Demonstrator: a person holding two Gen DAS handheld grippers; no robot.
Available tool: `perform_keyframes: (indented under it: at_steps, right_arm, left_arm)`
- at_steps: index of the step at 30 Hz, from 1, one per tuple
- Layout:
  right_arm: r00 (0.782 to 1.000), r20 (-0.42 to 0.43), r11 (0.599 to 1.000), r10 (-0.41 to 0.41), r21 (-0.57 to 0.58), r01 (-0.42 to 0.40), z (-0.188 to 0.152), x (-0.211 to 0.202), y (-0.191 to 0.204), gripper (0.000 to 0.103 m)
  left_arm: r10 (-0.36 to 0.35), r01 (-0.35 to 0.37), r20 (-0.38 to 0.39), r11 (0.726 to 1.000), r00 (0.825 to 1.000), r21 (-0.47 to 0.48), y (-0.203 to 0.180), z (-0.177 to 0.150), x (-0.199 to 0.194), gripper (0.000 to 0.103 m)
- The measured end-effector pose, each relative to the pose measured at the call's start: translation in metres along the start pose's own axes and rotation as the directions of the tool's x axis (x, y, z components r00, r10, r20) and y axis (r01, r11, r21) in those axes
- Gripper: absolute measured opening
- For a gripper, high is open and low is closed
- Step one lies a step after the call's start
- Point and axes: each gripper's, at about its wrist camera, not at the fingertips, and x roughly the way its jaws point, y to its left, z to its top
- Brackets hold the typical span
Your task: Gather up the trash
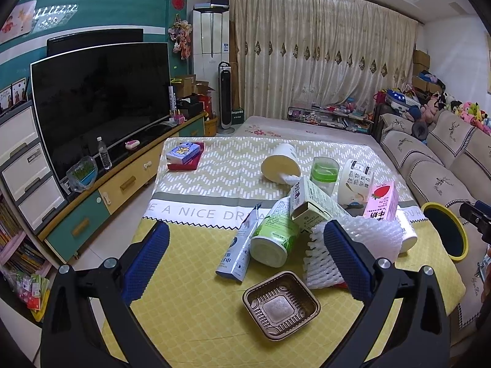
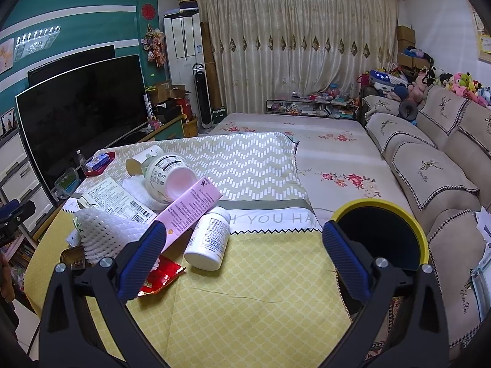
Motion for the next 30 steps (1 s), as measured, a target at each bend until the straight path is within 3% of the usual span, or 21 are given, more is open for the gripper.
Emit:
perform_keyframes:
  at_steps: [30]
  right_arm:
    - [1.000,-0.002,1.000,-0.002,0.001,0.002,0.0000,0.0007,0.0001,0.097]
  left_arm:
    - [-0.005,0.005,-0.005,1.000,1.000,0.007,-0.0040,-0.0004,0.0025,0.099]
